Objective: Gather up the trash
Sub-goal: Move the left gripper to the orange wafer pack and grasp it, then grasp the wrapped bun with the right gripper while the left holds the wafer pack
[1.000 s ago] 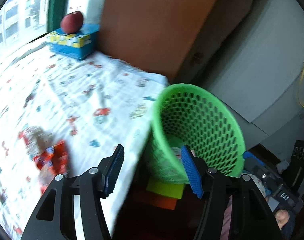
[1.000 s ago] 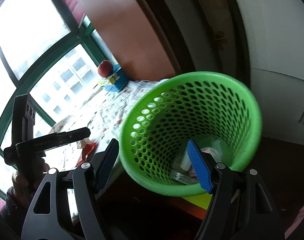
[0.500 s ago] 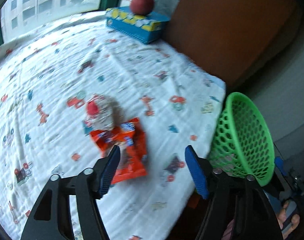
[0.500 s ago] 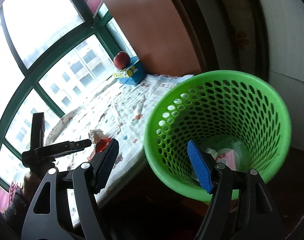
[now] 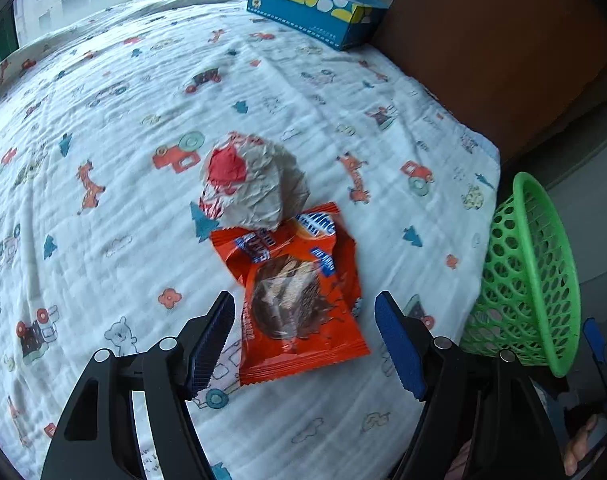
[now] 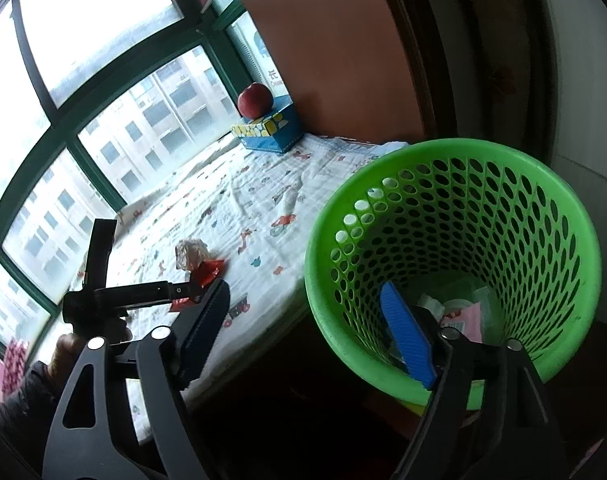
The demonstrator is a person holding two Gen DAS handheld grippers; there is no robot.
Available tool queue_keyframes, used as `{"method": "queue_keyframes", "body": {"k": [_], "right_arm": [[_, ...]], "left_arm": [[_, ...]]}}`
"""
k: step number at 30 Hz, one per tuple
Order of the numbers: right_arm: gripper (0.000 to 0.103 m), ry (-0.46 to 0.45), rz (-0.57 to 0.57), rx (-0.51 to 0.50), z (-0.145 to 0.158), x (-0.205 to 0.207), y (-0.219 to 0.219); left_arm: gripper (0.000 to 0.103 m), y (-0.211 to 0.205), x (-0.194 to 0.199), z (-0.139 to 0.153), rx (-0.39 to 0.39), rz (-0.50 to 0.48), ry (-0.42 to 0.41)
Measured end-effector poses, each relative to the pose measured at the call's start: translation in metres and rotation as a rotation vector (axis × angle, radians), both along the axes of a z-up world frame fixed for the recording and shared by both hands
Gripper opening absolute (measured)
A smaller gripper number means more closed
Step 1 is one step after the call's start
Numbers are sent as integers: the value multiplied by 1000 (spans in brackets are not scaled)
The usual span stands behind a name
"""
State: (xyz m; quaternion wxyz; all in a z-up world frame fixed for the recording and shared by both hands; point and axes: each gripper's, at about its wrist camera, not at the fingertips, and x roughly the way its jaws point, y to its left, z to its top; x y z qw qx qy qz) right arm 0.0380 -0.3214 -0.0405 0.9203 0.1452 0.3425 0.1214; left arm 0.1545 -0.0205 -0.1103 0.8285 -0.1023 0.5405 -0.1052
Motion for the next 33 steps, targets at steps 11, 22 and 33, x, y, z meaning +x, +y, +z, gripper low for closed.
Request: {"method": "queue_keyframes", "body": {"k": [11,22,33], "right_arm": [[80,-7,52,-48,0,4,20],[80,2,118,-56,-3,17,46],[80,25,253,-115,-13,47,109]], "left_arm": [[53,2,-7,-3,1,-5,-9],[44,26,-36,15,-35,-12,-47],[44,85,-67,50,-50,81,-120]]}}
